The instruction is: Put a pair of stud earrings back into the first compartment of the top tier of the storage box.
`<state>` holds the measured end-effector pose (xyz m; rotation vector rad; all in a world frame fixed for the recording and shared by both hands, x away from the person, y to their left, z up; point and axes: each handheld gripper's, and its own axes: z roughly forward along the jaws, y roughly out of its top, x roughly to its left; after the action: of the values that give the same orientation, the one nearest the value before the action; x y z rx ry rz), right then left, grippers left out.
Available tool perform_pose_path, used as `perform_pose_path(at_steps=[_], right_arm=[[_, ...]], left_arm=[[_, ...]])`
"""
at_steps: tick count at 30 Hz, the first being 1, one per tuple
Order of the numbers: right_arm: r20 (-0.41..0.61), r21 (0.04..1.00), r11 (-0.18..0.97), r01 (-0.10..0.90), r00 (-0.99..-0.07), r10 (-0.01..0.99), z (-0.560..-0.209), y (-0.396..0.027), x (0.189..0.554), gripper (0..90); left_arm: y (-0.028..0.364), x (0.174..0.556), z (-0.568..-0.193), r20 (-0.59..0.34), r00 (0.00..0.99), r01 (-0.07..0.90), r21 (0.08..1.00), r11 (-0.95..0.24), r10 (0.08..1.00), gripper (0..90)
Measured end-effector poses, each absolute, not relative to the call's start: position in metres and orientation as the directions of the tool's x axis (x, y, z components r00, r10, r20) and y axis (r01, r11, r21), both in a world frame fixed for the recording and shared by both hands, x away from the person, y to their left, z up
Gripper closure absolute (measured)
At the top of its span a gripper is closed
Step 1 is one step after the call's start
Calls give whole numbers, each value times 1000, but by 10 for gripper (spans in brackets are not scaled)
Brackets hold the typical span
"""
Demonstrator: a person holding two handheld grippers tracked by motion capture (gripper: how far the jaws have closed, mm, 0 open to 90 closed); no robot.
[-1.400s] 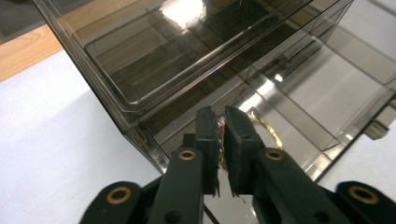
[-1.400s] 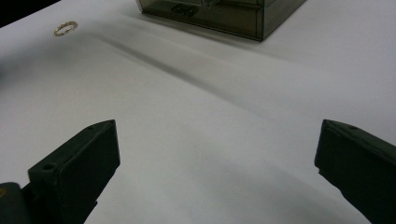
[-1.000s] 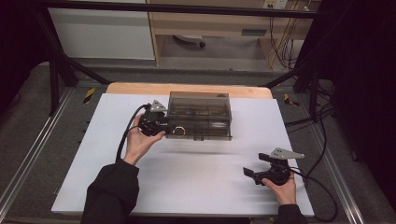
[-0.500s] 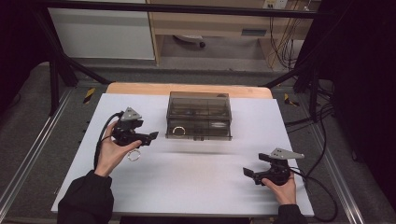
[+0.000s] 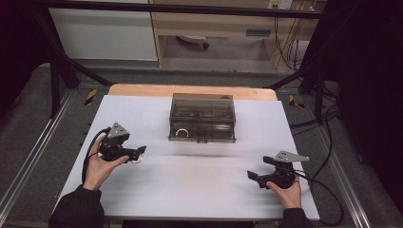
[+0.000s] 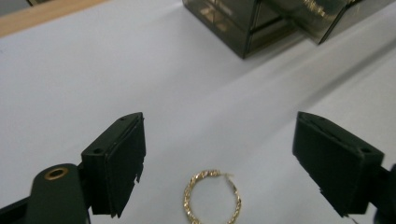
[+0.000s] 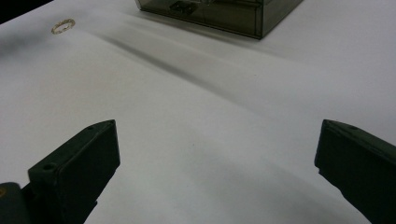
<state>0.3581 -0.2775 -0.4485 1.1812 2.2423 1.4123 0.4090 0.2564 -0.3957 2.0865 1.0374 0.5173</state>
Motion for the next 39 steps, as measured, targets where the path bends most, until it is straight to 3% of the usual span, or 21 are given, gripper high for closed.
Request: perform_pose_path(at_steps=[8, 24, 39], right_arm=[[206, 839, 207, 503, -645, 736, -448, -278, 358, 5], [203, 838, 212, 503, -647, 735, -449, -277, 359, 5], [208, 837, 209, 506, -646, 734, -449, -277, 358, 5]], left_arm=[[267, 412, -417, 31, 561, 556, 726, -404, 827, 232], [274, 417, -440, 8, 553, 612, 675, -413, 833, 629], [272, 417, -444, 23, 560, 608, 668, -430, 828, 828]])
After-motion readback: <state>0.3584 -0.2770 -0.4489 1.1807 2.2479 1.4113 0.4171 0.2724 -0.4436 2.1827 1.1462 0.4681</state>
